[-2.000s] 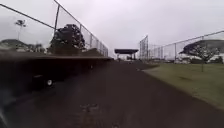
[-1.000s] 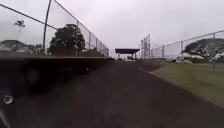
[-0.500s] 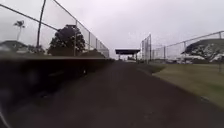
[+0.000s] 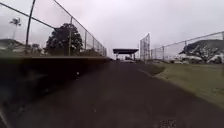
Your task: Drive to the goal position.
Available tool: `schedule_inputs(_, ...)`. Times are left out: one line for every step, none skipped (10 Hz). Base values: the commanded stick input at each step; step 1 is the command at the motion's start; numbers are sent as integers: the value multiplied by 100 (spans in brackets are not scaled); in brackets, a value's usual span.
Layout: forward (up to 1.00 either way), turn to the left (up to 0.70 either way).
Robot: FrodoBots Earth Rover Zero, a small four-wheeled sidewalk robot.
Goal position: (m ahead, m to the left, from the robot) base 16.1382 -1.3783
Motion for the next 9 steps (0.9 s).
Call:
schedule_inputs(100,0)
schedule_inputs(100,0)
schedule_inputs(100,0)
schedule_inputs(100,0)
schedule_inputs(100,0)
schedule_inputs(100,0)
schedule_inputs(100,0)
schedule_inputs(100,0)
schedule_inputs(100,0)
